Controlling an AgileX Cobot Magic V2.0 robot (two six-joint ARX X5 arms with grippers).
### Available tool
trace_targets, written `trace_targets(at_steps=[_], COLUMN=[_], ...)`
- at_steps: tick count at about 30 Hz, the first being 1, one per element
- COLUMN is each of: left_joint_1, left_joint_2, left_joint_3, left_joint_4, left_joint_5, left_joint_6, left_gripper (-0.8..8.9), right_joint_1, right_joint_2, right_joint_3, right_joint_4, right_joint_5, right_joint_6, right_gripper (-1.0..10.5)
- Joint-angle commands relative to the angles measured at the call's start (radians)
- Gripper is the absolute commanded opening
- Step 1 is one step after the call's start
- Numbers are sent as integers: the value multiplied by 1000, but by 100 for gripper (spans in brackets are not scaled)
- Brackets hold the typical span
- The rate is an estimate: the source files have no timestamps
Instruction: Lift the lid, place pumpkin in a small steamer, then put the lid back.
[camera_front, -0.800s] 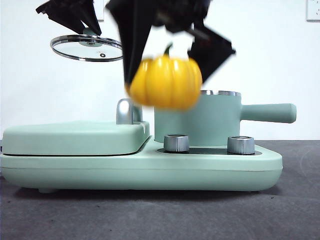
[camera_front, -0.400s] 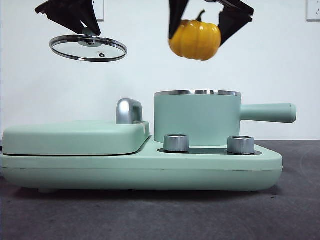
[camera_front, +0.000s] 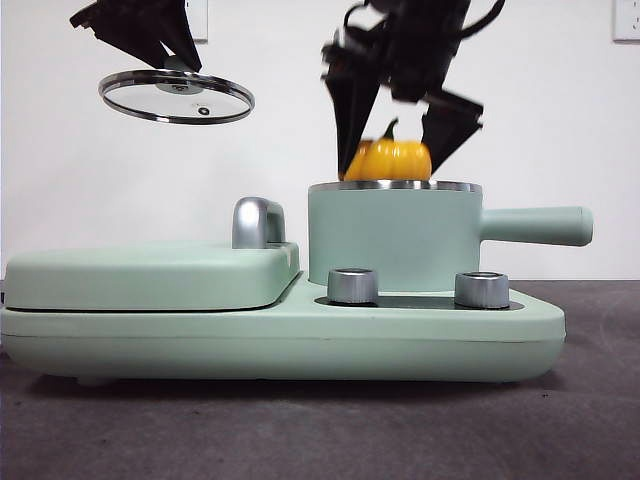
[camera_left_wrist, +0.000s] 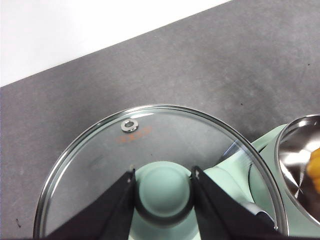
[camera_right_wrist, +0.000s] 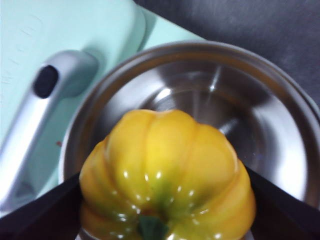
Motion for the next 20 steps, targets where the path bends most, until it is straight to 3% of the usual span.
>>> trace_targets(at_steps=[1, 20], left_joint_1=[-2, -2], left_joint_2=[-13, -13], left_joint_3=[40, 40], left_joint_4=[19, 20], left_joint_5=[2, 2], left_joint_6=[-4, -4], left_gripper=[118, 118], right_joint_1=[7, 10], right_joint_2=[48, 140], right_joint_3=[32, 31], right_joint_4=[9, -29], right_joint_5=[21, 58], right_joint_6=[-21, -39], right_gripper=[298, 298])
